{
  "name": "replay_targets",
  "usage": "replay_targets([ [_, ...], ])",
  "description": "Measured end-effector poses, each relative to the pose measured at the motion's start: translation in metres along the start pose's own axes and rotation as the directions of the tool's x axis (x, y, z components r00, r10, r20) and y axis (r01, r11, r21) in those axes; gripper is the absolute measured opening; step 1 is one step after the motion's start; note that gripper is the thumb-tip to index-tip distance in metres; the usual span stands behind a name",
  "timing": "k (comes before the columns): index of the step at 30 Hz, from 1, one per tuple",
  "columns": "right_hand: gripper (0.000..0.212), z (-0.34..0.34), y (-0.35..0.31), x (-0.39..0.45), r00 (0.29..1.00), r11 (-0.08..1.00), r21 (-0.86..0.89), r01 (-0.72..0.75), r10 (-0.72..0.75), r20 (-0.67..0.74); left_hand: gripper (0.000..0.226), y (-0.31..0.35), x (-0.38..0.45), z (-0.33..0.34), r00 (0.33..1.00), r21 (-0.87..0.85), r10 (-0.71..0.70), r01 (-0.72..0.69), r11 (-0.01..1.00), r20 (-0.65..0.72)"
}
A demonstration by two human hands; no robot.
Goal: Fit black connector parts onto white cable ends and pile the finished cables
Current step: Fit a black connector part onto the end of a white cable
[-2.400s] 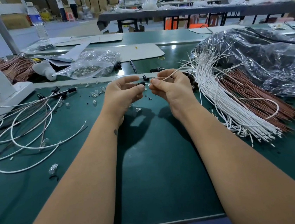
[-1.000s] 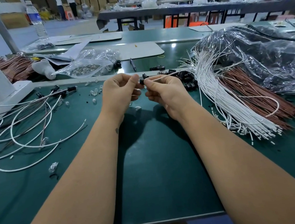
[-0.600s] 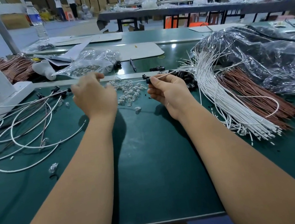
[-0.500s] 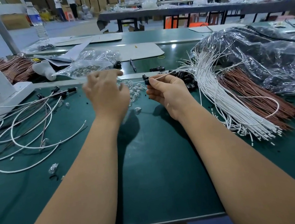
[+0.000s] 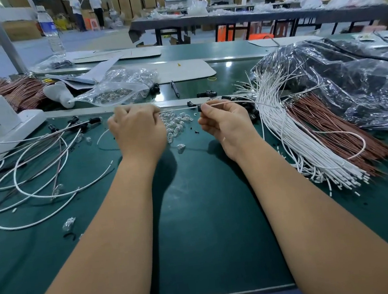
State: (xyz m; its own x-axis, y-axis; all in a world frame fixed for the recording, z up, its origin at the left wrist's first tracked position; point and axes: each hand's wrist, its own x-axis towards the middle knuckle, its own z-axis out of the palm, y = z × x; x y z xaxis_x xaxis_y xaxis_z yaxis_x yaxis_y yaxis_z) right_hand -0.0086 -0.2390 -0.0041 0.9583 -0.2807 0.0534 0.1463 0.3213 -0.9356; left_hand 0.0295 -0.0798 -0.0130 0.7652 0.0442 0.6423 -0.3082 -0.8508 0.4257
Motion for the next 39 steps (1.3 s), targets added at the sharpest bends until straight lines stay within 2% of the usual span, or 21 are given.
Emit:
replay_targets([
  [4,0.013,0.005,0.002,-0.003,0.997,0.99,-0.136,0.032,-0.023,0.068,0.02,0.021,-0.007,0.002,0.956,-0.219,0.29,-0.274,0.936,0.045],
  [6,0.013,0.005,0.002,-0.004,0.998,0.988,-0.15,0.039,-0.03,0.062,0.018,0.023,-0.008,0.003,0.941,-0.256,0.334,-0.31,0.916,0.055],
  [10,0.012,0.004,0.002,-0.003,0.999,0.993,-0.108,0.05,-0.048,0.014,0.018,0.011,-0.003,0.005,0.982,-0.182,0.177,-0.162,0.97,0.072],
  [13,0.012,0.004,0.002,-0.003,0.998,0.993,-0.113,0.04,-0.035,0.042,0.019,0.011,-0.004,0.004,0.986,-0.269,0.092,-0.051,0.962,0.14],
  [17,0.009,0.004,0.002,-0.004,0.996,0.986,-0.165,0.032,-0.019,0.083,0.015,0.023,-0.007,0.0,0.966,-0.457,0.11,0.009,0.889,0.233],
  [24,0.012,0.004,0.004,-0.002,0.998,0.991,-0.129,0.045,-0.04,0.041,0.013,0.018,-0.005,-0.001,0.958,-0.444,0.028,0.106,0.89,0.285],
  [28,0.009,0.005,0.003,-0.004,0.997,0.983,-0.179,0.036,-0.022,0.08,0.013,0.025,-0.006,-0.004,0.948,-0.54,0.038,0.147,0.829,0.316],
  [33,0.007,0.005,0.003,-0.004,0.998,0.982,-0.184,0.046,-0.035,0.061,0.009,0.022,-0.004,-0.004,0.934,-0.594,0.017,0.213,0.776,0.357],
  [39,0.009,0.004,0.001,-0.005,0.996,0.987,-0.157,0.025,-0.012,0.084,0.004,0.019,-0.003,-0.004,0.935,-0.609,0.041,0.196,0.768,0.352],
])
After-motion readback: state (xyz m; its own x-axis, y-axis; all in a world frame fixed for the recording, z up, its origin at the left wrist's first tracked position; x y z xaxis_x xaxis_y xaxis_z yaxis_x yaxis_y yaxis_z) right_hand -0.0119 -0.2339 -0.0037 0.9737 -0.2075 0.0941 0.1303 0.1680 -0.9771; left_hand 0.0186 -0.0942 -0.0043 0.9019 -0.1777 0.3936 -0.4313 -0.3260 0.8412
